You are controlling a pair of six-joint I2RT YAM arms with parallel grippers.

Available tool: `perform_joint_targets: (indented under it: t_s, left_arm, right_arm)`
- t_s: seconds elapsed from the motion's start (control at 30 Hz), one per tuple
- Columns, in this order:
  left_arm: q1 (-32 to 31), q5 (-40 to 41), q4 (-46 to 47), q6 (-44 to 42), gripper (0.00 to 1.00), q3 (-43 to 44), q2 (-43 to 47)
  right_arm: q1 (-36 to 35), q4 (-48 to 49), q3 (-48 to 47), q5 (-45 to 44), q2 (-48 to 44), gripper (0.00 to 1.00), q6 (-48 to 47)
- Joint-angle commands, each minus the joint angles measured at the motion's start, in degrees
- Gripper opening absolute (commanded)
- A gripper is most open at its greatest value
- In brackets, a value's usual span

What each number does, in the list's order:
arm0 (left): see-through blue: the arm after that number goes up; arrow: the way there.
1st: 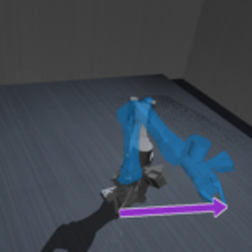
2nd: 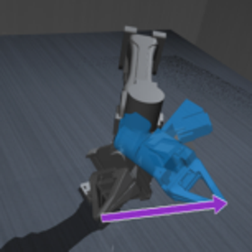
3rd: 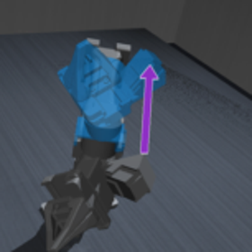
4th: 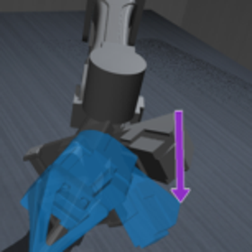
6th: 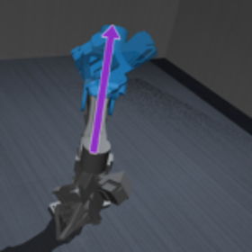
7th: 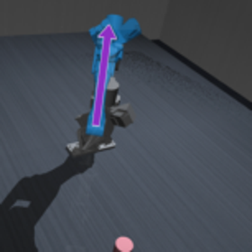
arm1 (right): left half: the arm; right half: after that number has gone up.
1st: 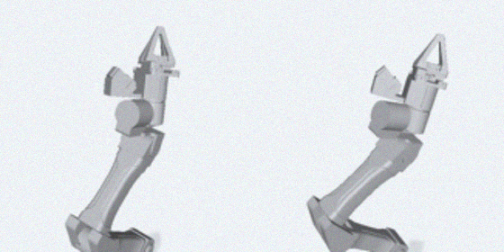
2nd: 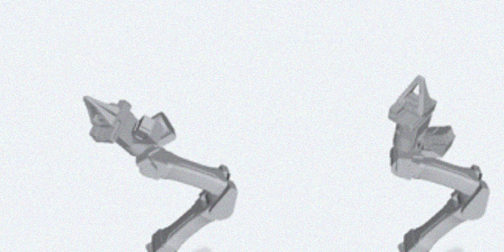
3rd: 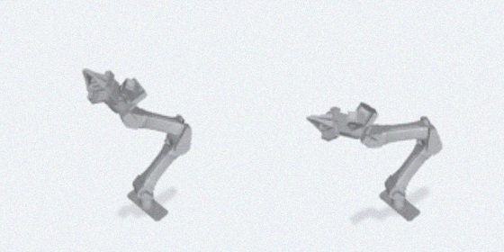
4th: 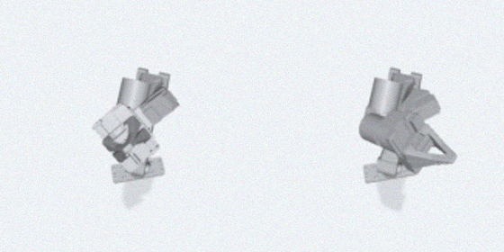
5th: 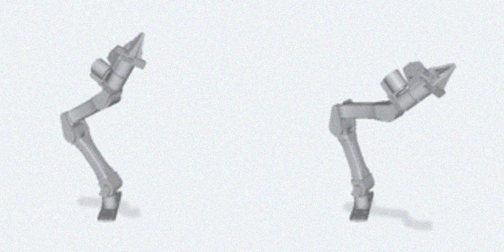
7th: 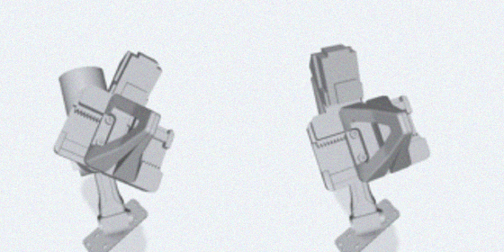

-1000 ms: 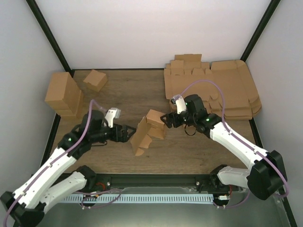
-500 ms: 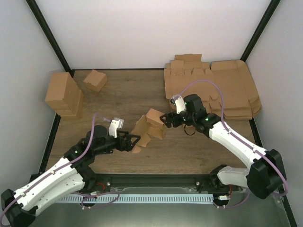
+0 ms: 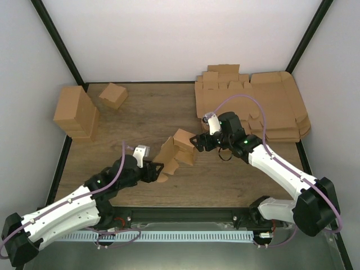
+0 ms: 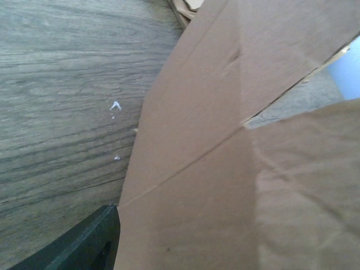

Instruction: Fold the paper box

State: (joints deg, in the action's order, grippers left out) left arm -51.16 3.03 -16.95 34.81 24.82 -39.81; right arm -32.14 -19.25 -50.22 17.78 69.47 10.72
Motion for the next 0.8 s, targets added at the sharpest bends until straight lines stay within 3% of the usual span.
perform_joint_targets:
  t_s: [0.0, 0.23, 0.53, 0.77]
  left_arm:
    - [-0.30, 3.14, 2.44, 1.58, 0.62, -2.37, 1.96]
    - [-0.31, 3.06, 3.56, 4.40, 0.61, -6.35, 3.85]
    - [-0.30, 2.22, 5.67, 4.01, 0.46, -9.19, 10.00]
    - [-0.30, 0.18, 6.14, 2.77, 0.20, -8.39, 11.42]
  right_arm:
    - [-0.38, -0.75, -2.87, -0.53, -0.07, 0.83, -0.65]
    - [-0.41, -0.29, -2.68, -0.31, 0.05, 0.83, -0.50]
    - [-0.38, -0.03, -2.52, 0.44, 0.04, 0.83, -0.30]
    - [-0.40, 0.42, -2.43, 0.83, 0.27, 0.83, 0.11]
